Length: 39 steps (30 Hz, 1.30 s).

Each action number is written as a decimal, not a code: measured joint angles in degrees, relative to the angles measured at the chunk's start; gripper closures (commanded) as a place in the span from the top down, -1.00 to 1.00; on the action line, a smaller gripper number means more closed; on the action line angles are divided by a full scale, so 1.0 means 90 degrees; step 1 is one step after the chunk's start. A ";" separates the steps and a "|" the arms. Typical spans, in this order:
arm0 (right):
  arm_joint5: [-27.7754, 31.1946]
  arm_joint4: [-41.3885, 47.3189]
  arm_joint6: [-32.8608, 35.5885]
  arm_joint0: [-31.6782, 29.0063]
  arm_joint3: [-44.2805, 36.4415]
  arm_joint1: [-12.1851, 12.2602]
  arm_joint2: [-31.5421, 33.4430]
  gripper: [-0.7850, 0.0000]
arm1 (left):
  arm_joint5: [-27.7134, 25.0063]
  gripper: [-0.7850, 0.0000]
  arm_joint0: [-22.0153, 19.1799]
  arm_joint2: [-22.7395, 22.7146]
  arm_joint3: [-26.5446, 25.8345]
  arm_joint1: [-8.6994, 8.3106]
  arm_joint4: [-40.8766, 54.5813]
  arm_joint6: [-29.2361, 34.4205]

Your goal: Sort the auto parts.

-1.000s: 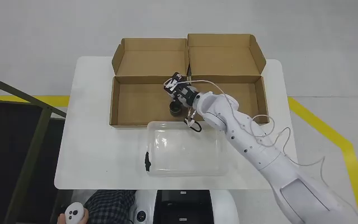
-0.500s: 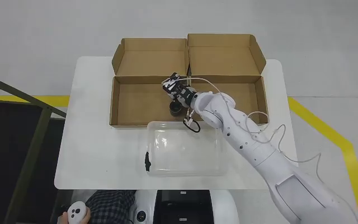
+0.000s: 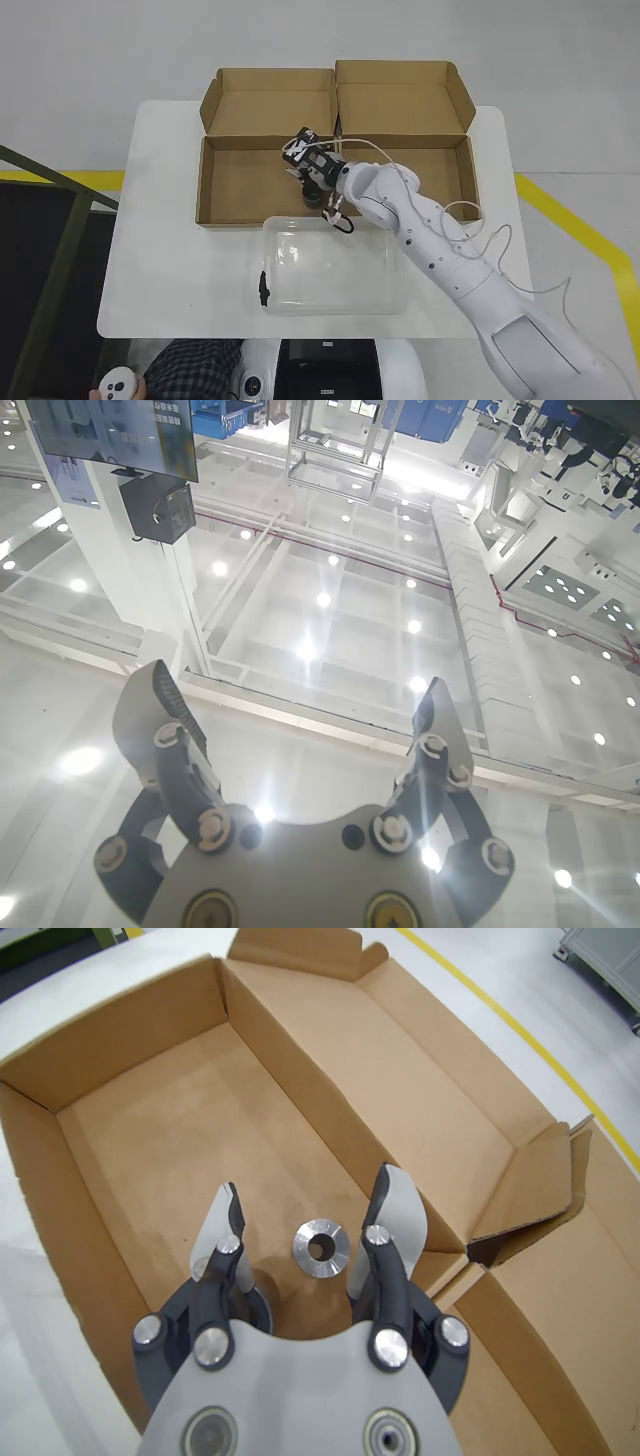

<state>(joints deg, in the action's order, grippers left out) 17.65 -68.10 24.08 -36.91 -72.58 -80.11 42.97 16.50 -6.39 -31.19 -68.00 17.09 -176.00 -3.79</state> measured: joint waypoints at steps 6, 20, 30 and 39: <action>0.0350 -0.0263 0.0113 -0.0623 -0.1328 0.0226 0.0513 0.37 | 0.0000 1.00 0.0000 0.0000 0.0000 0.0000 0.0000 0.0000; 0.1475 -0.0456 -0.0479 -0.2836 -0.3899 0.0792 0.2328 1.00 | 0.0000 1.00 0.0000 0.0000 0.0000 0.0000 0.0000 0.0000; 0.1975 -0.0604 -0.1962 -0.4445 -0.4190 0.1084 0.3905 1.00 | 0.0000 1.00 0.0000 0.0000 0.0000 0.0000 0.0000 0.0000; 0.1923 -0.1037 -0.3332 -0.5623 -0.4093 0.1244 0.5148 1.00 | 0.0000 1.00 0.0000 0.0000 0.0000 0.0000 0.0000 0.0000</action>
<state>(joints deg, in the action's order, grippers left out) 34.96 -77.43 -5.91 -87.52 -109.42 -68.91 89.30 16.50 -6.39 -31.19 -68.00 17.09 -176.00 -3.79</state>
